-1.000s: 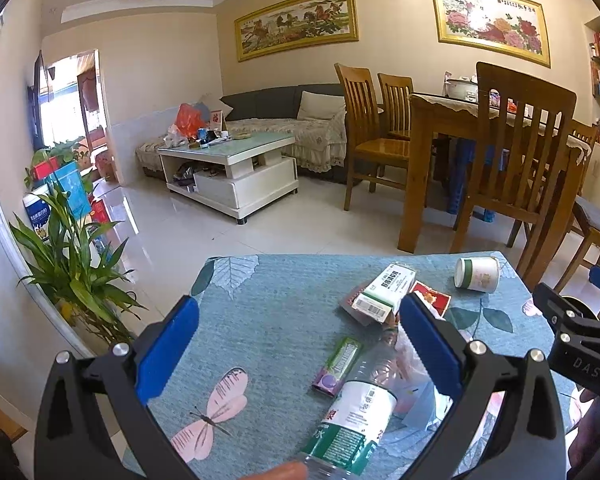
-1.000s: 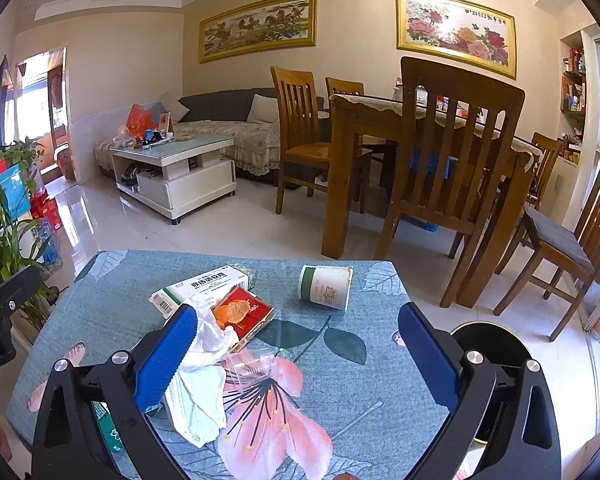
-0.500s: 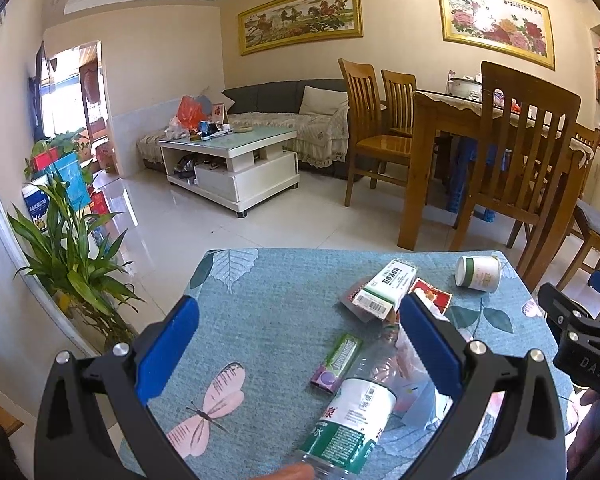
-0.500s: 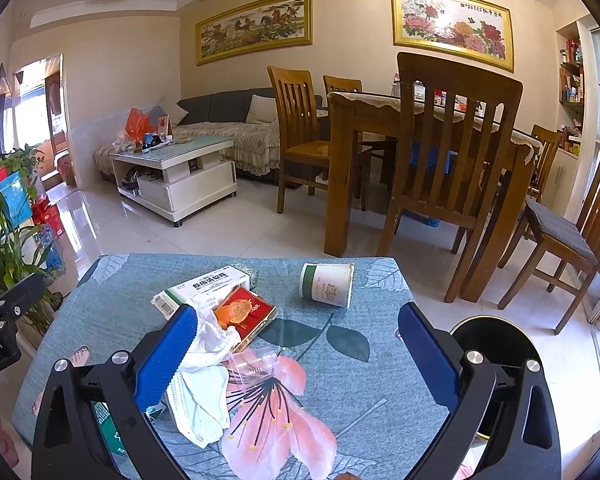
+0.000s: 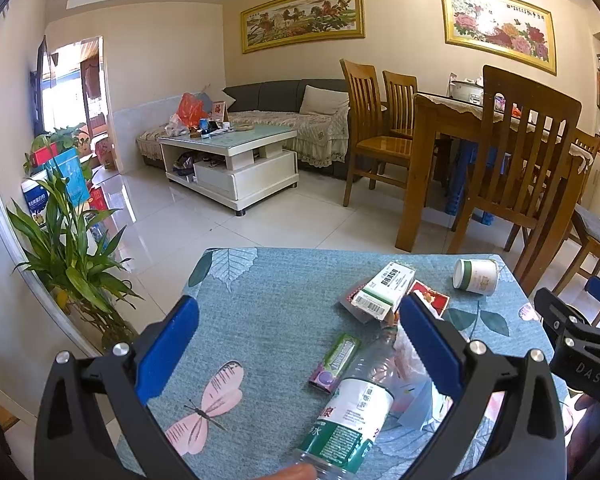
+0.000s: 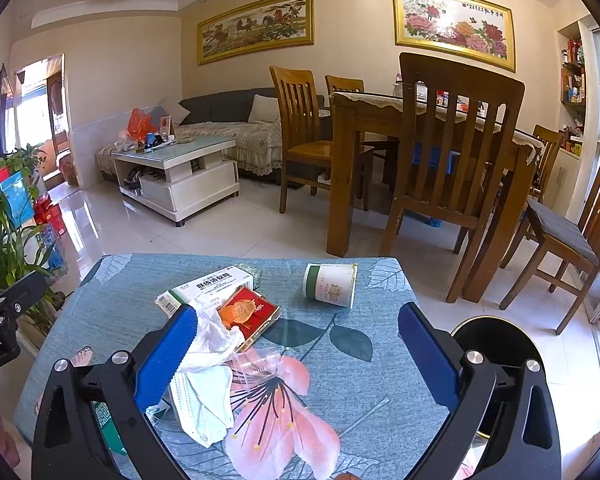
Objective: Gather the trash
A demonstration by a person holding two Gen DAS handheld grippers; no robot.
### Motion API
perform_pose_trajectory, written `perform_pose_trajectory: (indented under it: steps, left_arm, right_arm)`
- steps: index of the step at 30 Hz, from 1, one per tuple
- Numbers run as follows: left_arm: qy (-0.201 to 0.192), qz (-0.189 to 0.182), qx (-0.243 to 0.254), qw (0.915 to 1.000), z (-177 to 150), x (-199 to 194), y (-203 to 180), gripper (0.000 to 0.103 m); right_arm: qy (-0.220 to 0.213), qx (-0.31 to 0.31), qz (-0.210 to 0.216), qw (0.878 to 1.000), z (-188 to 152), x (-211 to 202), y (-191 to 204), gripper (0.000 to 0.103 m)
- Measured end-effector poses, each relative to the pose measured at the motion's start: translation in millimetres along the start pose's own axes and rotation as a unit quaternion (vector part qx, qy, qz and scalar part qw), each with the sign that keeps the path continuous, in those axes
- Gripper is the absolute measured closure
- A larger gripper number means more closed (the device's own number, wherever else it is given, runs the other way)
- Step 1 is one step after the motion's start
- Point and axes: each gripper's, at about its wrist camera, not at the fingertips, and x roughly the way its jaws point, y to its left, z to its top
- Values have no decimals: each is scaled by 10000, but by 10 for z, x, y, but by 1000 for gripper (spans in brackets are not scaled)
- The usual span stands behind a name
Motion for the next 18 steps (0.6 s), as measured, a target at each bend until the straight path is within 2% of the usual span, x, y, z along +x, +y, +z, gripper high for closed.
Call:
perform_pose_trajectory:
  steps: [5,13,18]
  left_arm:
    - [19,-5,-36,10000,1,2,6,3]
    - [216,-225,-174,9994,20,31,26,3]
    - [297,-202,-274,9990,23,98,90,3]
  right_arm:
    - [15,22,22,10000,0,1,3,3]
    - [70,-61,129,9999,-34,21,144,3]
    - [73,-40,363,9993,-34,6,188,3]
